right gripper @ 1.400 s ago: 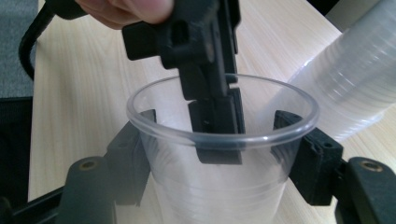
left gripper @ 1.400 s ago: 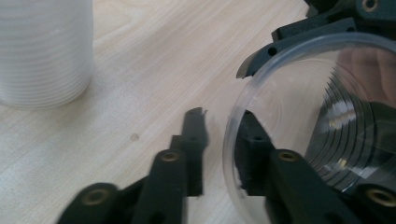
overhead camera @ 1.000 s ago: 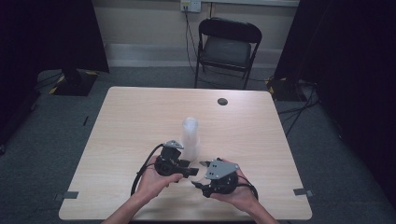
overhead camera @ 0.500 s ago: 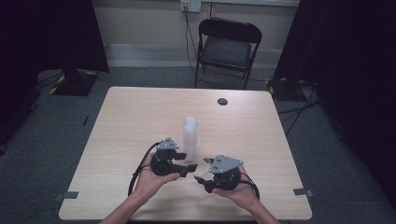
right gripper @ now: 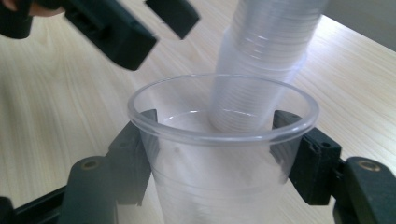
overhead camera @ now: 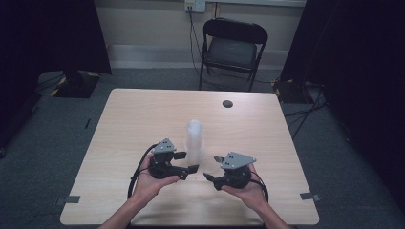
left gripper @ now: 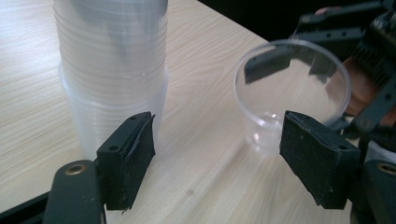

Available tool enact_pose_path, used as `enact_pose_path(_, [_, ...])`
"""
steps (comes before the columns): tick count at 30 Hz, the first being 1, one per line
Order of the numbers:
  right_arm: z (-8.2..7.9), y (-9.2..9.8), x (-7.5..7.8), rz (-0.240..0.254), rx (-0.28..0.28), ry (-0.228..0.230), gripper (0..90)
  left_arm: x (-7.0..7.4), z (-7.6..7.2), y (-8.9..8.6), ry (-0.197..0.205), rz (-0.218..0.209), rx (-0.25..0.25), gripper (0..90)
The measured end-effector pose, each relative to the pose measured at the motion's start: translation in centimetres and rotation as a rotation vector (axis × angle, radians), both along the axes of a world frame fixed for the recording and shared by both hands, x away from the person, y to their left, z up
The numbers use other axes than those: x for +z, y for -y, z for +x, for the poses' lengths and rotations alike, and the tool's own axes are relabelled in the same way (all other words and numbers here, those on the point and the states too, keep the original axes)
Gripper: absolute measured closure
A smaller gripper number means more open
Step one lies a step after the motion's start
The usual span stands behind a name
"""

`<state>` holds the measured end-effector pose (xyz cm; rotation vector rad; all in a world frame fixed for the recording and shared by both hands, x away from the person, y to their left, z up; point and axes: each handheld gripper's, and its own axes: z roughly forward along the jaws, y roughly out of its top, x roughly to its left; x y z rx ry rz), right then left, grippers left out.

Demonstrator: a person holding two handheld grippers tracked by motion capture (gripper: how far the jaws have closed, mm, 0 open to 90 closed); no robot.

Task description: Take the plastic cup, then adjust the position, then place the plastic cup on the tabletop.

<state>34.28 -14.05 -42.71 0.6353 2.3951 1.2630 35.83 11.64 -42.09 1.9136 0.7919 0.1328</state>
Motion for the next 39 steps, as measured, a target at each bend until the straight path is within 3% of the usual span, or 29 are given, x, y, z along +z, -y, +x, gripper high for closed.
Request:
enact_pose_path(13, [0.6,1.8,0.3,0.054,-0.101,-0.012,33.0,-0.8,-1.5,-2.2,0.068,0.053,0.075,17.0])
enact_pose_path(18, [1.1,2.4,0.6,0.088,-0.130,-0.016,33.3,-1.2,-1.7,-3.3,0.065,0.051,0.107,16.7])
enact_pose_path(24, [1.8,2.9,0.9,0.125,-0.158,-0.022,33.3,-1.8,-1.9,-4.0,0.069,0.079,0.136,15.6])
enact_pose_path(27, [2.0,3.0,1.1,0.129,-0.172,-0.019,33.3,-2.1,-2.0,-4.2,0.054,0.105,0.136,15.6])
enact_pose_path(30, [2.4,3.3,1.3,0.128,-0.183,-0.017,33.3,-2.7,-2.3,-4.7,0.054,0.104,0.129,15.6])
enact_pose_path(32, [2.8,3.5,1.4,0.137,-0.195,-0.019,33.4,-3.1,-2.4,-4.9,0.033,0.107,0.150,15.6])
enact_pose_path(33, [3.2,3.8,1.5,0.156,-0.204,-0.023,33.4,-3.3,-2.5,-5.0,0.040,0.102,0.161,15.7])
enact_pose_path(35, [3.4,3.9,1.5,0.154,-0.212,-0.016,33.4,-3.5,-2.5,-5.2,0.046,0.110,0.149,15.7])
enact_pose_path(39, [4.3,4.3,1.8,0.167,-0.238,-0.002,33.5,-3.2,-2.6,-6.2,0.073,0.089,0.174,15.7])
